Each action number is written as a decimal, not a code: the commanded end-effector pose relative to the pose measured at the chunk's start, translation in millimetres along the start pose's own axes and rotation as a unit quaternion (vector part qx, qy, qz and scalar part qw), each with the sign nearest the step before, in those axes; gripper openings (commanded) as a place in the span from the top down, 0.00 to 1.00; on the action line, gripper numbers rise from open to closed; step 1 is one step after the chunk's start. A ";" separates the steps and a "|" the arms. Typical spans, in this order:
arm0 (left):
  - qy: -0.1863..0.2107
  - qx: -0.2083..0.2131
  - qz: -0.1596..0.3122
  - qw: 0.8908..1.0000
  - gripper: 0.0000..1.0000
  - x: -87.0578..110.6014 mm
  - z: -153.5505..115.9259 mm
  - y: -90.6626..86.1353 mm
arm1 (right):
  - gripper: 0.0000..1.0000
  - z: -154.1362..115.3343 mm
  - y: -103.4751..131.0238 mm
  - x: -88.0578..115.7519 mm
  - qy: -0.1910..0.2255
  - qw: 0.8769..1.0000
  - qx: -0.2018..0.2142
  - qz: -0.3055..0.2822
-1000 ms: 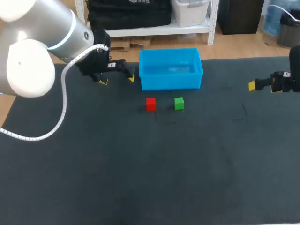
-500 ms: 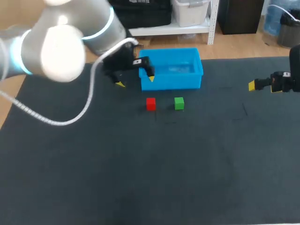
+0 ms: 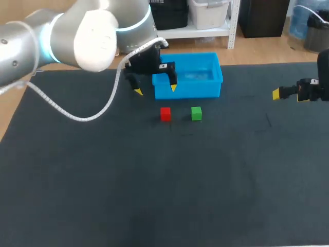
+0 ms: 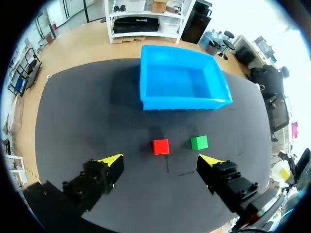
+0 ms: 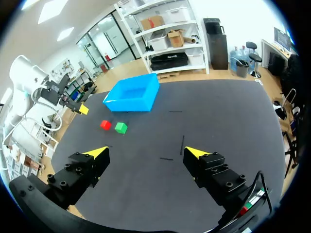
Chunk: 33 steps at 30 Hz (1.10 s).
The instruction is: Use the left arm to pick the red cube and place it into the blue plastic box first, then use the right arm to grasp the green cube and put it into the same blue plastic box after the first action is fully finished.
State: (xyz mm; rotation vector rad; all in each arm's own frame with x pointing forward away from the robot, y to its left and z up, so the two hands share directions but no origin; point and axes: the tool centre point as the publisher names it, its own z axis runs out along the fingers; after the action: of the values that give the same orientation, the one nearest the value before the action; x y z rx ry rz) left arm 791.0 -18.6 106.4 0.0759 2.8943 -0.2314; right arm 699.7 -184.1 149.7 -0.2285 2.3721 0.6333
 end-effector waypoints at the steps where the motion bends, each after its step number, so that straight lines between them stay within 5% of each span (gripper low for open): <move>1: 0.009 -0.013 -0.003 1.000 0.00 -4.0 11.0 -6.1 | 0.00 -0.4 -0.7 0.1 0.000 1.000 -0.001 0.000; 15: 0.015 -0.006 -0.009 1.000 0.00 2.9 57.7 -13.2 | 0.00 -0.4 -0.7 0.1 0.000 1.000 -0.001 0.000; 33: 0.041 -0.054 -0.036 0.997 0.00 6.4 93.7 -1.6 | 0.00 -0.4 -0.7 0.1 0.000 1.000 -0.001 0.000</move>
State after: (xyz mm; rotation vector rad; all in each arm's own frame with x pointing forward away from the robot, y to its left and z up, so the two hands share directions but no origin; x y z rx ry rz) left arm 798.8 -30.8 17.9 -0.0369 2.9777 -0.0999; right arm 699.7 -184.1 149.7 -0.2285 2.3722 0.6332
